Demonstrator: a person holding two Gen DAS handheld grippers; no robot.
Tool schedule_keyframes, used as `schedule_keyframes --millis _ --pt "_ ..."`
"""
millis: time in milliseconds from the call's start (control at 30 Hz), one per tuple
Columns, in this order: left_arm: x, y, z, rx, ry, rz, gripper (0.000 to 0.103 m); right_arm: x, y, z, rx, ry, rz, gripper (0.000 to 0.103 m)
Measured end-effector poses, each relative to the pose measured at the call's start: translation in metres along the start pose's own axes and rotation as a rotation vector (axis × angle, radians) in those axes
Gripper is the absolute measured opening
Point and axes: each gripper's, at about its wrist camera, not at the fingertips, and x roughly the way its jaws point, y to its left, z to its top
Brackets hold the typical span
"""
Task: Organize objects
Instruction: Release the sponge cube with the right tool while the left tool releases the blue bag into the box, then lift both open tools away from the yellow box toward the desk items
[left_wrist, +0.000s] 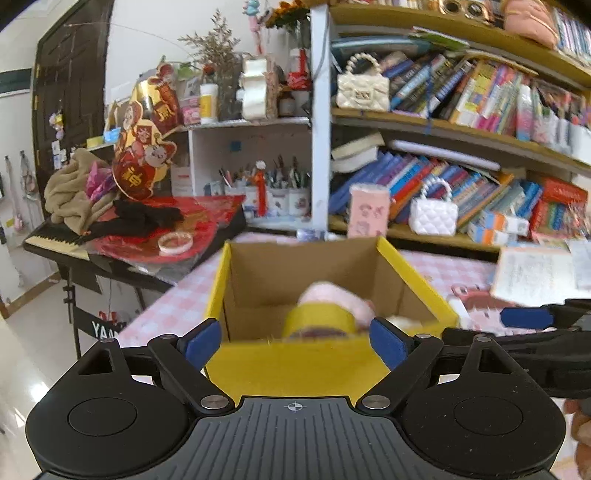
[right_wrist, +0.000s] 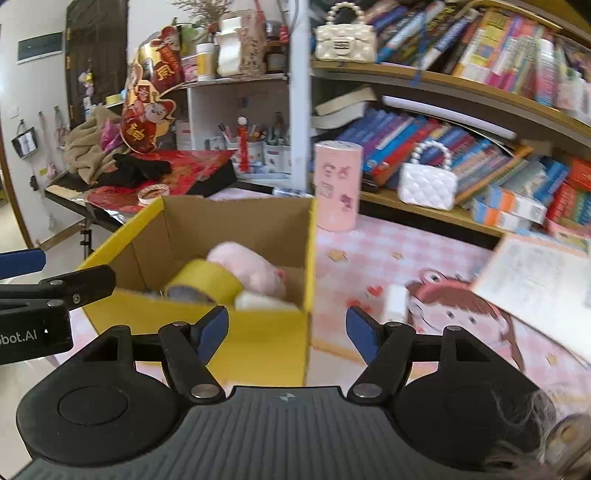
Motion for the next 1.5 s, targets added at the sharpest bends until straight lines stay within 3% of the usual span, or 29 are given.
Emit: schedule_keyframes --millis 433,800,1200,1500 --pt "-0.033 -0.028 -0.055 0.083 0.104 -0.097 0.09 -0.058 -0.006 -0.079 0.107 0.09 -0.12 0.069" --pt "-0.049 -0.045 -0.083 0.127 0.161 -0.15 0.09 -0.087 -0.014 -0.119 0.168 0.148 -0.226 0.073" --pt "-0.031 -0.079 -0.086 0.136 0.207 -0.194 0.09 -0.085 -0.045 -0.128 0.184 0.178 -0.271 0.074" --pt "0.002 -0.142 -0.073 0.162 0.226 -0.239 0.09 -0.064 -0.111 -0.128 0.217 0.259 -0.292 0.075"
